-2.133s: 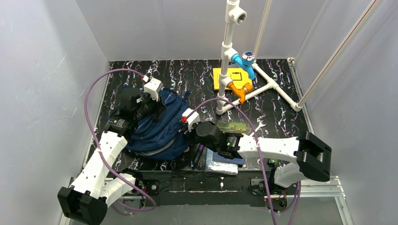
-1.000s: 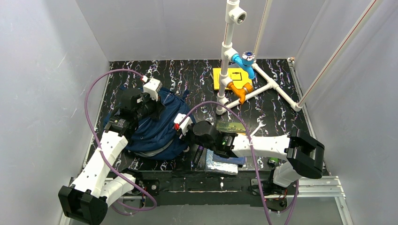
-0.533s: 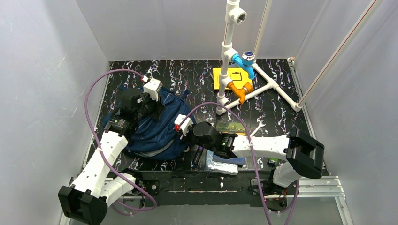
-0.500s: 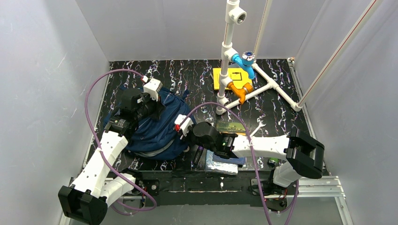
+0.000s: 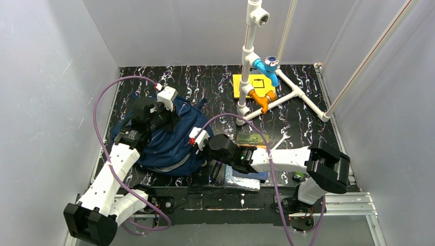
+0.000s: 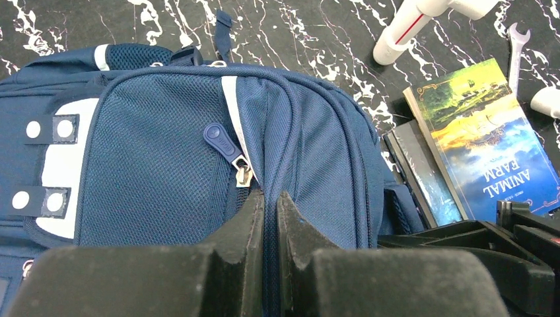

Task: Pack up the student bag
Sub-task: Unzip the student bag at the center of the board.

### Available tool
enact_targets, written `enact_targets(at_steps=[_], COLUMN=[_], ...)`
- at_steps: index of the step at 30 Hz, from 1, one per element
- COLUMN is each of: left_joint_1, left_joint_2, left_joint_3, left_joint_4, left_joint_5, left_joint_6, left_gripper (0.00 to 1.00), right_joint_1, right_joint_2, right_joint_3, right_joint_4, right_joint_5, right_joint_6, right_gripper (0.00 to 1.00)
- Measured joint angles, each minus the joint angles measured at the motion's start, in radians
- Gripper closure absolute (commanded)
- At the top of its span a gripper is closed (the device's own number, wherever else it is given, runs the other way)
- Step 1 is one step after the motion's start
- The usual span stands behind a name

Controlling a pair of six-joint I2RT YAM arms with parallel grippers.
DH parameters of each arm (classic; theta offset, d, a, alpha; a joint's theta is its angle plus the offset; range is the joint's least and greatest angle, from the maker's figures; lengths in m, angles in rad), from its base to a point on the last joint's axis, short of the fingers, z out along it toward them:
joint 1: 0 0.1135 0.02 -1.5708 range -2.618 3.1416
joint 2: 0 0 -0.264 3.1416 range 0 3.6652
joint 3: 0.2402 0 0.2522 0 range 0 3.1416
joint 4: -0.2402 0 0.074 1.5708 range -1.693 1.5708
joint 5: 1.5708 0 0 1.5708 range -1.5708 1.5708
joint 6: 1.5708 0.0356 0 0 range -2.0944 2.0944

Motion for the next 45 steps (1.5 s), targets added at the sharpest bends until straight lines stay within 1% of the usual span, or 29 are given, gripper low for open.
enact_targets(at_steps=[4,8,12,15,19,29,31,34,35,36,37,38,39,40,41,42,43,44,45], left_joint_1=[0.000,0.003,0.004,0.004,0.004,0.004,0.004,0.004,0.004,0.003,0.000,-0.001,-0.001,-0.001,-0.001,-0.001,0.000,0.000,0.000], left_joint_2=[0.000,-0.007,-0.029,-0.034,-0.034,-0.037,-0.044,-0.054,-0.055,-0.053,-0.049,-0.044,-0.040,-0.040,-0.045,-0.067,-0.101,-0.159,-0.228], left_joint_3=[0.000,-0.002,-0.023,-0.035,-0.038,-0.047,-0.049,-0.056,-0.058,-0.058,-0.058,-0.055,-0.039,-0.006,0.029,0.063,0.081,0.092,0.097], left_joint_4=[-0.006,0.000,0.018,0.027,0.027,0.019,0.013,0.008,0.007,0.004,0.003,-0.019,-0.064,-0.111,-0.182,-0.293,-0.385,-0.500,-0.638], left_joint_5=[-0.001,-0.008,-0.014,-0.010,0.001,0.035,0.039,0.047,0.050,0.050,0.050,0.040,0.023,-0.007,-0.068,-0.154,-0.224,-0.288,-0.340], left_joint_6=[0.004,0.013,0.024,0.032,0.039,0.042,0.043,0.039,0.032,0.020,0.003,-0.047,-0.109,-0.206,-0.324,-0.494,-0.635,-0.816,-1.036], left_gripper=[1.00,1.00,1.00,1.00,1.00,1.00,1.00,1.00,0.88,0.74,0.56,0.34,0.15,0.09,0.07,0.03,0.03,0.02,0.02], right_joint_1=[0.000,0.002,0.002,0.005,0.004,-0.009,-0.035,-0.121,-0.148,-0.173,-0.186,-0.187,-0.186,-0.186,-0.186,-0.190,-0.193,-0.199,-0.204], right_joint_2=[0.011,0.011,0.010,0.008,0.008,0.011,0.011,0.005,0.005,0.005,0.005,0.005,0.005,0.005,0.004,-0.006,-0.018,-0.031,-0.035], right_joint_3=[0.047,0.187,0.297,0.339,0.357,0.365,0.357,0.296,0.275,0.257,0.253,0.253,0.253,0.243,0.228,0.201,0.192,0.190,0.190], right_joint_4=[-0.060,-0.226,-0.362,-0.470,-0.570,-0.639,-0.633,-0.568,-0.552,-0.536,-0.526,-0.512,-0.502,-0.479,-0.461,-0.436,-0.425,-0.410,-0.396], right_joint_5=[0.019,0.051,0.049,0.049,0.056,0.114,0.103,0.035,0.011,-0.020,-0.044,-0.061,-0.076,-0.090,-0.095,-0.098,-0.104,-0.114,-0.125], right_joint_6=[-0.008,-0.047,-0.122,-0.191,-0.253,-0.400,-0.412,-0.400,-0.391,-0.374,-0.358,-0.341,-0.317,-0.289,-0.270,-0.243,-0.225,-0.203,-0.188], right_gripper=[0.99,0.99,0.99,0.99,0.99,0.99,0.99,0.99,0.99,0.99,0.99,0.99,0.99,0.99,0.99,0.99,0.99,0.99,0.99])
